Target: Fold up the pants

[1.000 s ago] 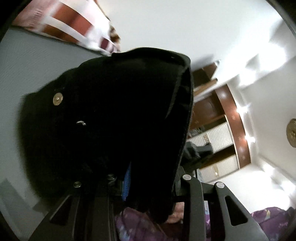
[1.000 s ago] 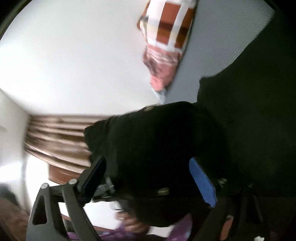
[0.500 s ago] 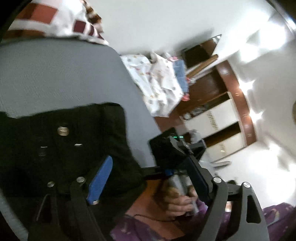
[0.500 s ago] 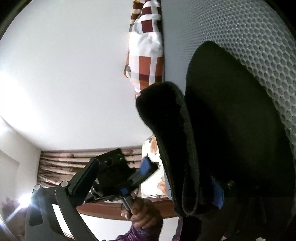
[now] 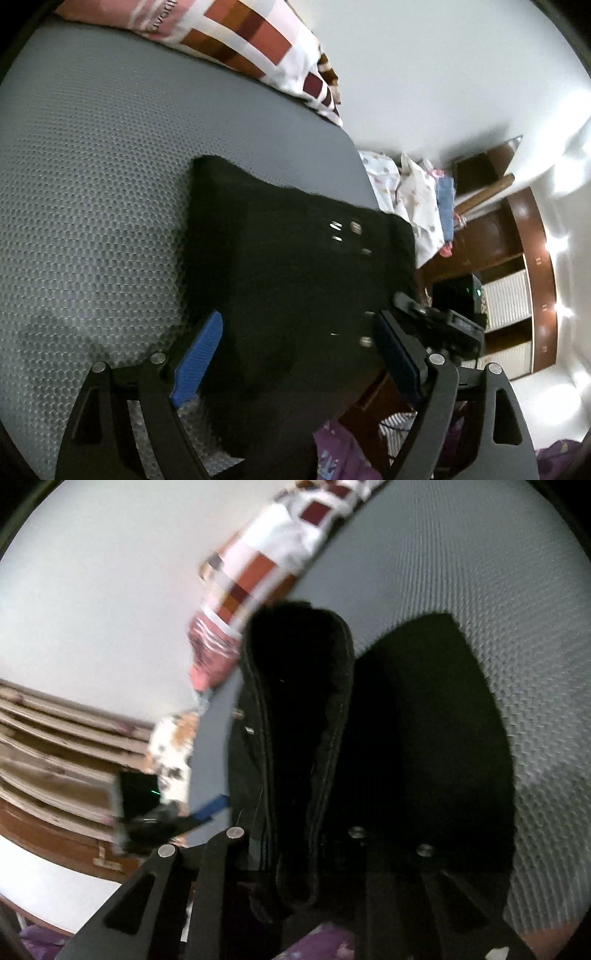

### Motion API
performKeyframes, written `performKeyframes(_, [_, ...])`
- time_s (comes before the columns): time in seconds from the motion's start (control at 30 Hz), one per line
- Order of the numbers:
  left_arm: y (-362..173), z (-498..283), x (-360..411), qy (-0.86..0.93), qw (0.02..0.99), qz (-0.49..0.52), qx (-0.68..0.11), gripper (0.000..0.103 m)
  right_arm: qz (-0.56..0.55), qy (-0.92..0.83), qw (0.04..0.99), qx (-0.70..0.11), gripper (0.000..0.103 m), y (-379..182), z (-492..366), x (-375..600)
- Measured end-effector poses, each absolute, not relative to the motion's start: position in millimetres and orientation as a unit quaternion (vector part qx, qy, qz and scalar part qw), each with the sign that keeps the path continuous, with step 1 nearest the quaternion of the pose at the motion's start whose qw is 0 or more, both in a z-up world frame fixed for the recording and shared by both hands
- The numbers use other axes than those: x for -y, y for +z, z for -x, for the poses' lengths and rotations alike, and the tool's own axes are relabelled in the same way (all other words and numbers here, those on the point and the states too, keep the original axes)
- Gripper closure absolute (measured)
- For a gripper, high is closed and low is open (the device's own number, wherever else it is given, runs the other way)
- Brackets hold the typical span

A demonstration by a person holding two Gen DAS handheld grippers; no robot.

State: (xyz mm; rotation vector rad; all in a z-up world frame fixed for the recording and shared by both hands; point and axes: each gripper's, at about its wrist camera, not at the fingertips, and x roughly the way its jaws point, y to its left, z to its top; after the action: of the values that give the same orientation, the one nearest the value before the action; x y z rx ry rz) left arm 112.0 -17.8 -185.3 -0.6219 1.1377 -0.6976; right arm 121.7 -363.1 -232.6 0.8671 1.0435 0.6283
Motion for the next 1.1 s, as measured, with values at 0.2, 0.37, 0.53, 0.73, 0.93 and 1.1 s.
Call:
performKeyframes(0.2, [-208.0,-112.2,33.2,-0.311,0.731,0.279,-0.540,0.014,-0.496,0.239,0.697,-0.460,0.083,-275.7,-100.5,420.6])
performKeyframes(0.37, [-217.3,-107.4,48.8,-0.304,0.741,0.233,-0.551,0.014,-0.553,0.243,0.653,-0.456,0.080,-310.1,-97.9,428.6])
performKeyframes(0.53, [-221.5,-105.0,54.0,-0.298,0.747,0.220,-0.552,0.014,-0.551,0.239,0.655,-0.457,0.075,-304.8,-94.2,451.6])
performKeyframes(0.73, [-219.4,-105.8,67.6,-0.300,0.750,0.206,-0.553,0.014,-0.536,0.237,0.702,-0.406,0.071,-263.2,-58.5,489.3])
performKeyframes(0.93, [-218.0,-106.3,78.8,-0.302,0.747,0.203,-0.556,0.014,-0.507,0.254,0.706,-0.425,0.066,-256.2,-34.9,475.9])
performKeyframes(1.1, [-220.6,-105.7,76.5,-0.298,0.744,0.206,-0.562,0.014,-0.499,0.260,0.697,-0.445,0.064,-267.1,-46.0,453.3])
